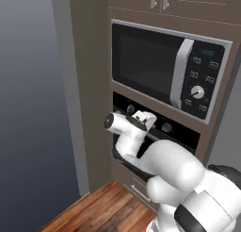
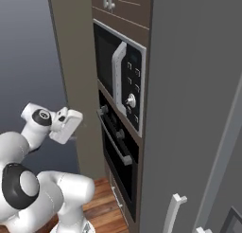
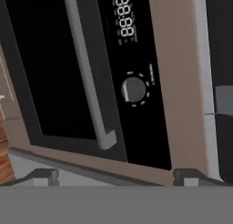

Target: Take the baked cake out of the oven and place it on the plate for cooling. Then close the oven door.

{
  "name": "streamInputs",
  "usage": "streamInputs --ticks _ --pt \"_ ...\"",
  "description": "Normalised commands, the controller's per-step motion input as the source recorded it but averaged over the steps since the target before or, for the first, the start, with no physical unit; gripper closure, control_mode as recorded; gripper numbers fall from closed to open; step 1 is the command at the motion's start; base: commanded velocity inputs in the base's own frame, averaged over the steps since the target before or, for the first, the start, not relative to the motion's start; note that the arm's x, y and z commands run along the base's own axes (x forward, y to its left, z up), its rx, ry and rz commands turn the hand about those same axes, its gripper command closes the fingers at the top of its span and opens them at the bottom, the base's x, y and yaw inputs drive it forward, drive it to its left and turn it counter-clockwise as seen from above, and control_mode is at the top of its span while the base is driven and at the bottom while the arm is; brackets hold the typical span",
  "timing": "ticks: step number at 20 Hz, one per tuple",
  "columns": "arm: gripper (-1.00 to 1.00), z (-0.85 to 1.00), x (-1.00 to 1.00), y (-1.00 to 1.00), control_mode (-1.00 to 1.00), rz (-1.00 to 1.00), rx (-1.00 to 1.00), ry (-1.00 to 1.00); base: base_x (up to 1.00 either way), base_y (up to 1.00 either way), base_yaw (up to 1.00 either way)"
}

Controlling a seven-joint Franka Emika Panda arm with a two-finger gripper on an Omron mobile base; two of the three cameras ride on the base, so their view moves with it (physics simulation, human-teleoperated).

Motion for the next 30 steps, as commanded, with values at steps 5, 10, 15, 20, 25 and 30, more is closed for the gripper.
streamInputs --ticks 5,10,15,20,25,30 --pt "-1.0 -0.29 0.2 -0.16 -1.0 0.0 -0.14 -0.01 0.0 0.0 0.0" --pt "-1.0 -0.31 0.23 -0.11 -1.0 0.0 -0.1 -0.05 0.0 0.0 0.0" --pt "-1.0 -0.27 0.3 -0.13 -1.0 0.0 -0.03 -0.07 0.0 0.0 0.0" --pt "-1.0 -0.32 0.36 -0.15 -1.0 0.0 -0.01 -0.1 0.0 0.0 0.0" --pt "-1.0 -0.34 0.43 -0.18 -1.0 0.0 -0.05 -0.02 0.0 0.0 0.0" --pt "-1.0 -0.3 0.41 -0.15 -1.0 0.0 -0.08 0.0 0.0 0.0 0.0"
